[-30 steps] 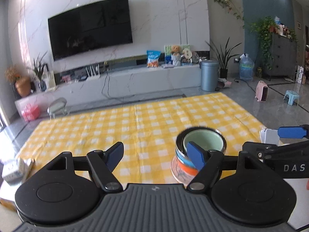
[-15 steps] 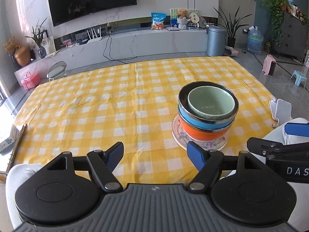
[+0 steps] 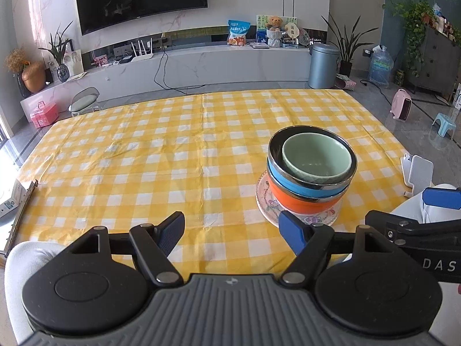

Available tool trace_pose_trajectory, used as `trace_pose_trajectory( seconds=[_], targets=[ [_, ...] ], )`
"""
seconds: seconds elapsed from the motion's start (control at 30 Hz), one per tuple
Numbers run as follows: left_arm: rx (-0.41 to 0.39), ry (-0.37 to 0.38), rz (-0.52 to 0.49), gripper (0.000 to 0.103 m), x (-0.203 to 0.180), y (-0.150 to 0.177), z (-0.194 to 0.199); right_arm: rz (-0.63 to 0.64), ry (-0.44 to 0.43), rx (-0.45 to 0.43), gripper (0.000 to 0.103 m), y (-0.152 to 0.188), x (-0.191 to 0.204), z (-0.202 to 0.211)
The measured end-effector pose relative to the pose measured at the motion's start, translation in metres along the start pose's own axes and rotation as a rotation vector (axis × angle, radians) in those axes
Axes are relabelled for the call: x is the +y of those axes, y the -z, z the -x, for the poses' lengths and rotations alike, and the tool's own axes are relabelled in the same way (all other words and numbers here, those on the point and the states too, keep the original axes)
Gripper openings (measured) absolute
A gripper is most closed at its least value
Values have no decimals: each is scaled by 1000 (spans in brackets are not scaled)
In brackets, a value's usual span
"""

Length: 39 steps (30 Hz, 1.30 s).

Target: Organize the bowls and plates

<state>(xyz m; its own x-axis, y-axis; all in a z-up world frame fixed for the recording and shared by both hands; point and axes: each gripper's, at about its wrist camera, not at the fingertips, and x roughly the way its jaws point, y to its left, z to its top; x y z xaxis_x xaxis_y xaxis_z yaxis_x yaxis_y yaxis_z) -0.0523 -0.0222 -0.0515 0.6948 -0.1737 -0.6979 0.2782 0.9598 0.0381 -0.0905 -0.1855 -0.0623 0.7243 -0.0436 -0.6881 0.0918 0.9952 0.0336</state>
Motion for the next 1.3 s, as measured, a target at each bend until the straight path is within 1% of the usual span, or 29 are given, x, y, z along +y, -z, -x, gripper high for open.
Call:
trace_pose_trajectory(
  seconds=[0.4, 1.3],
  targets=[
    [-3, 8, 15, 87, 1, -1, 2, 7, 4, -10, 90, 0, 2, 2],
    [-6, 21, 5, 87, -3, -3, 3, 17, 3, -13, 90, -2, 4, 4]
  ],
)
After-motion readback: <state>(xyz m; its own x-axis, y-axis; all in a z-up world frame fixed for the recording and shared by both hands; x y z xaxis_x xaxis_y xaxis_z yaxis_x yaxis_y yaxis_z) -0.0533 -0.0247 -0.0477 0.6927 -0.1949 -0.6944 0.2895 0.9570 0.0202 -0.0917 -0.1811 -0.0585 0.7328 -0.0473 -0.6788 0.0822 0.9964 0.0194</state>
